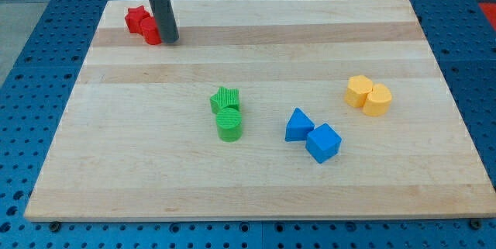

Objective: Push red circle into red star

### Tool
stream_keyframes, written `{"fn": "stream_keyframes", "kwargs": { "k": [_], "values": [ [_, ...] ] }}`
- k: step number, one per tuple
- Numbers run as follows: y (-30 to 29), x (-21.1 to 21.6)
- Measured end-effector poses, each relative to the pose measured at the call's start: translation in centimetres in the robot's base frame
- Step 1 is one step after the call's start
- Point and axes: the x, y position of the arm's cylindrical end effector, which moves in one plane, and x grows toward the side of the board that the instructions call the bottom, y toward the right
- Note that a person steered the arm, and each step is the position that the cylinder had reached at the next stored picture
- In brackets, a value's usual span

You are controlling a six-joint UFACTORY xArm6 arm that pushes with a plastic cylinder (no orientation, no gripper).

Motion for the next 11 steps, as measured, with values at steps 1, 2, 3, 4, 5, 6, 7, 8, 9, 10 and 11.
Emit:
{"fn": "stream_keyframes", "kwargs": {
  "k": [1, 2, 3, 4, 5, 6, 7, 8, 9, 10, 11],
  "values": [
    [-1.2, 0.0],
    [-2.0, 0.0],
    [-2.2, 0.0],
    [-2.3, 0.0],
    [-2.5, 0.0],
    [-3.2, 0.0],
    [-3.7, 0.0],
    [-3.7, 0.0],
    [-3.2, 1.0],
    [-1.5, 3.1],
    [0.3, 5.3]
  ]
}}
